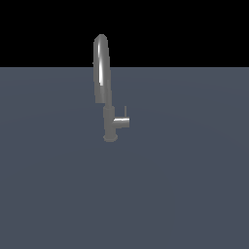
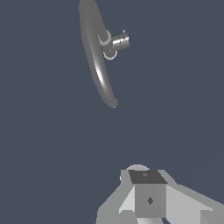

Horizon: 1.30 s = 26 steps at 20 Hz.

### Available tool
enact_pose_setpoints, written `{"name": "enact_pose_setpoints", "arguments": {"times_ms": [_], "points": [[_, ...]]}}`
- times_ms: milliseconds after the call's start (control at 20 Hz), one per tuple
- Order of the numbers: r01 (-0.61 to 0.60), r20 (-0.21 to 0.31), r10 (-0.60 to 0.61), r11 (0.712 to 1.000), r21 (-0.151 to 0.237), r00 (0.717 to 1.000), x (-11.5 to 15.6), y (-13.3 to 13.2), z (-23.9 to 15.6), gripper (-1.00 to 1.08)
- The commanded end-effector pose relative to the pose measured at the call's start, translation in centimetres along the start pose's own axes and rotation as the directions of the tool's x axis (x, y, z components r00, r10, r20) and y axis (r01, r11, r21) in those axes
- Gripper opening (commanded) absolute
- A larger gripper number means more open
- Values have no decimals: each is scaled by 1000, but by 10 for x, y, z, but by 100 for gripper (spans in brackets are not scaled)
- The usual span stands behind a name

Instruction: Turn on the faucet by rotating a designated handle.

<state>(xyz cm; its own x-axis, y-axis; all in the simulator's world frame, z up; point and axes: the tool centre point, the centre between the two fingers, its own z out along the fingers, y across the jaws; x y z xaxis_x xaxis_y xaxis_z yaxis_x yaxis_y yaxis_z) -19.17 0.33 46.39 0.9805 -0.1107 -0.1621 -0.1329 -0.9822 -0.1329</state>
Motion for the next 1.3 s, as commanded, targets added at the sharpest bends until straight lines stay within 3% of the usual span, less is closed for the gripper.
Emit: {"name": "enact_pose_setpoints", "arguments": {"times_ms": [0,650,1250], "points": [[-34,35,33,999,31,999,15,-2,3,-100],[-230,237,185,956,181,954,92,-8,25,-100],[-433,445,283,857,281,850,163,-5,59,-100]]}}
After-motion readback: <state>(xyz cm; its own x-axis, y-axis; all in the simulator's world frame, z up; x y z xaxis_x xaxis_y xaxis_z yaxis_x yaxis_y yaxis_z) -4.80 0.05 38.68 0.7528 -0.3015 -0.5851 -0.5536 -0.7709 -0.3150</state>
